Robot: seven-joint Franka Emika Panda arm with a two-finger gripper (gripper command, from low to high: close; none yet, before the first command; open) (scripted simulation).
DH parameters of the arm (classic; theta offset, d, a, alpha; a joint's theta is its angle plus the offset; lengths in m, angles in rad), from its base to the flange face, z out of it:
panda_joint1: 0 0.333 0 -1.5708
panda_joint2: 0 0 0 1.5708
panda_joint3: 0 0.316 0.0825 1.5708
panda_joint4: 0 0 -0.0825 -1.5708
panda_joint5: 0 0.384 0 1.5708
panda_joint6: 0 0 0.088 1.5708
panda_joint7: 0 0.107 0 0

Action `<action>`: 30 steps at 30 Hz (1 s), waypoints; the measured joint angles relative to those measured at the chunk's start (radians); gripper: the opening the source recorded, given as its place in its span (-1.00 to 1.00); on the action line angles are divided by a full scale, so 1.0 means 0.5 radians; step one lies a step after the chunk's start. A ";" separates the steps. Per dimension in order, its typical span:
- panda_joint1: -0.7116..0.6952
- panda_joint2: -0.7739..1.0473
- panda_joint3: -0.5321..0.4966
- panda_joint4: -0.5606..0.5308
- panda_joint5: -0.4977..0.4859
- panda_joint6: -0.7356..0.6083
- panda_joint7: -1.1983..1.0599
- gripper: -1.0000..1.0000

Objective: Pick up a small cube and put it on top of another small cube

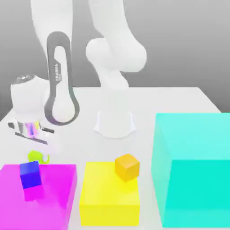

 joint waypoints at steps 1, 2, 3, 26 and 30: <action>0.028 -0.024 -0.033 -0.006 -0.021 -0.019 0.016 -1.00; 0.085 -0.071 -0.102 -0.018 -0.076 -0.056 0.059 -1.00; 0.150 -0.131 -0.187 -0.034 -0.159 -0.101 0.122 -1.00; 0.550 -0.723 -0.125 0.525 -0.869 -1.229 2.040 -1.00; 0.556 -0.486 -0.112 0.497 -0.809 -0.968 2.036 1.00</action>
